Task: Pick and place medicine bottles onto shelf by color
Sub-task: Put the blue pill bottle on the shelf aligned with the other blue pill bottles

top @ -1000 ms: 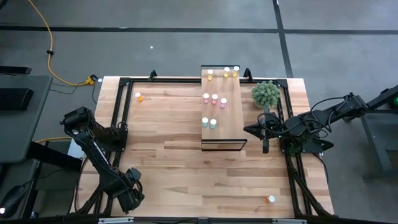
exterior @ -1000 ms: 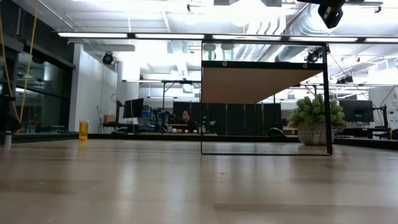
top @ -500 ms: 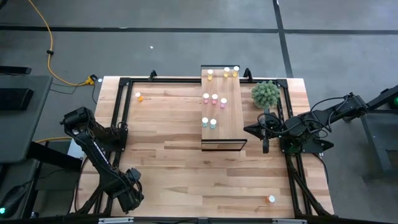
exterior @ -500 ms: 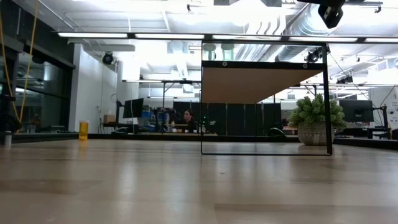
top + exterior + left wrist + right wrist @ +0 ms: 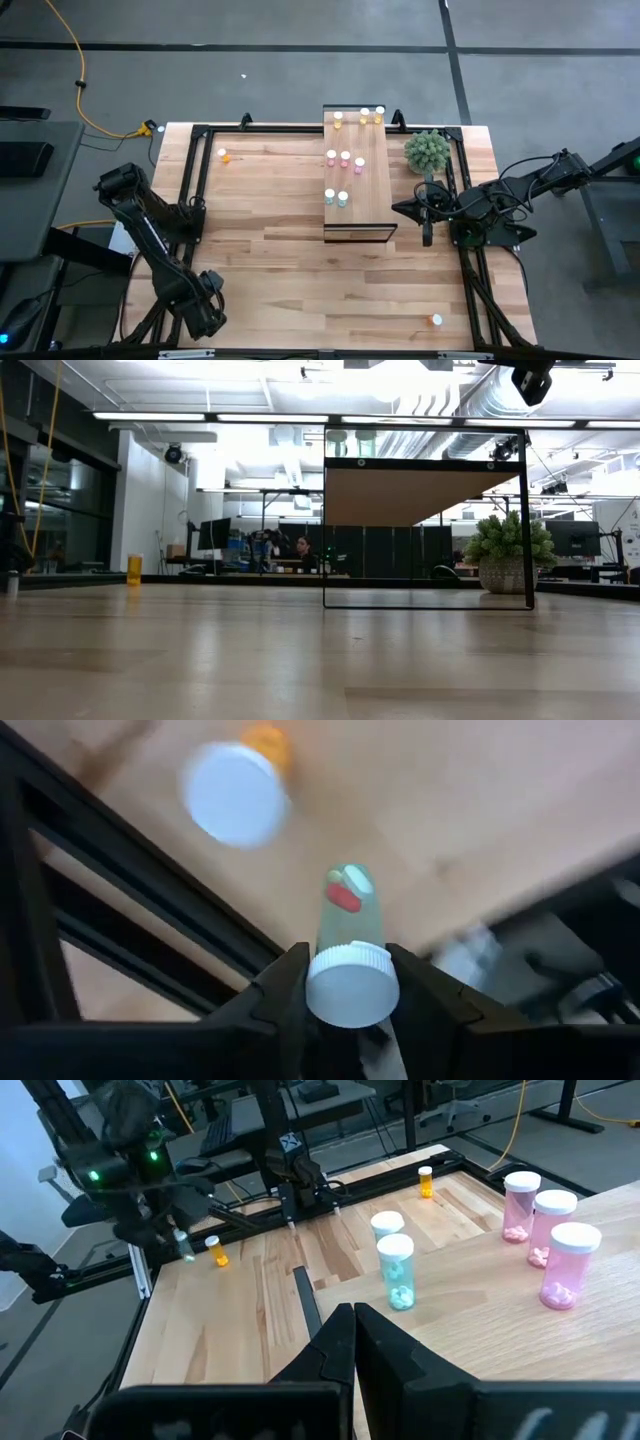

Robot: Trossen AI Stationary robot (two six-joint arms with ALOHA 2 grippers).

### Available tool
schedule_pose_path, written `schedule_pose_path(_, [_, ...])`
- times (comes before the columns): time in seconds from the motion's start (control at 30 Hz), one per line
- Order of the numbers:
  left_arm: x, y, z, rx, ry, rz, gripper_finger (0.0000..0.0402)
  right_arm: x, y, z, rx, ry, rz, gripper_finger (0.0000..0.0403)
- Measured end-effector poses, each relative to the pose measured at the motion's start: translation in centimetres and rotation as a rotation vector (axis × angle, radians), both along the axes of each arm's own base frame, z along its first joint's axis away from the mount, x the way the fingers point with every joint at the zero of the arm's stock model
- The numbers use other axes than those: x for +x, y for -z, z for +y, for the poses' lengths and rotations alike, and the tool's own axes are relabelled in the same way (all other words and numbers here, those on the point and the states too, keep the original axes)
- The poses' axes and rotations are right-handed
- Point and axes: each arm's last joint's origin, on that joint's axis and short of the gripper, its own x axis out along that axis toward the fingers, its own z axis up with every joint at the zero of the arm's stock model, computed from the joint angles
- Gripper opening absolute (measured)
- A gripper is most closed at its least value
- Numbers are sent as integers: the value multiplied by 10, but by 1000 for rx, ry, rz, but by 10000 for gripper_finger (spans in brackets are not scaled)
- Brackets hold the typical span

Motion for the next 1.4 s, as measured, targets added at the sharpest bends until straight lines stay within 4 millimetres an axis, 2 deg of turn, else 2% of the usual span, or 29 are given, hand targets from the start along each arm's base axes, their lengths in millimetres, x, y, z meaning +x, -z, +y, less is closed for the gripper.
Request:
schedule_pose_path(0.17, [4, -42, -2, -128, 35, -126, 107, 0, 0, 0, 0, 0, 1, 0])
schedule_pose_path(0.33, [17, -89, 13, -213, 19, -283, 107, 0, 0, 0, 0, 0, 0, 0])
schedule_pose_path(0.53, [45, -128, 52, -200, 39, -408, 106, 0, 0, 0, 10, -2, -4, 0])
schedule_pose_path(0.83, [96, -177, 133, -75, 115, -691, 105, 14, -2, 10, 69, -128, -44, 0])
schedule_pose_path(0.97, [116, -191, 169, 32, 128, -780, 105, 28, -4, 16, 41, -139, -105, 0])
schedule_pose_path(1.13, [142, -198, 204, 176, 189, -837, 105, 54, -7, 25, 15, -103, -245, 0])
schedule_pose_path(1.23, [157, -195, 219, 217, 244, -841, 105, 71, -4, 26, 30, -7, -312, 0])
schedule_pose_path(1.4, [176, -192, 237, 291, 396, -859, 110, 97, 4, 24, 38, 47, -398, 0])
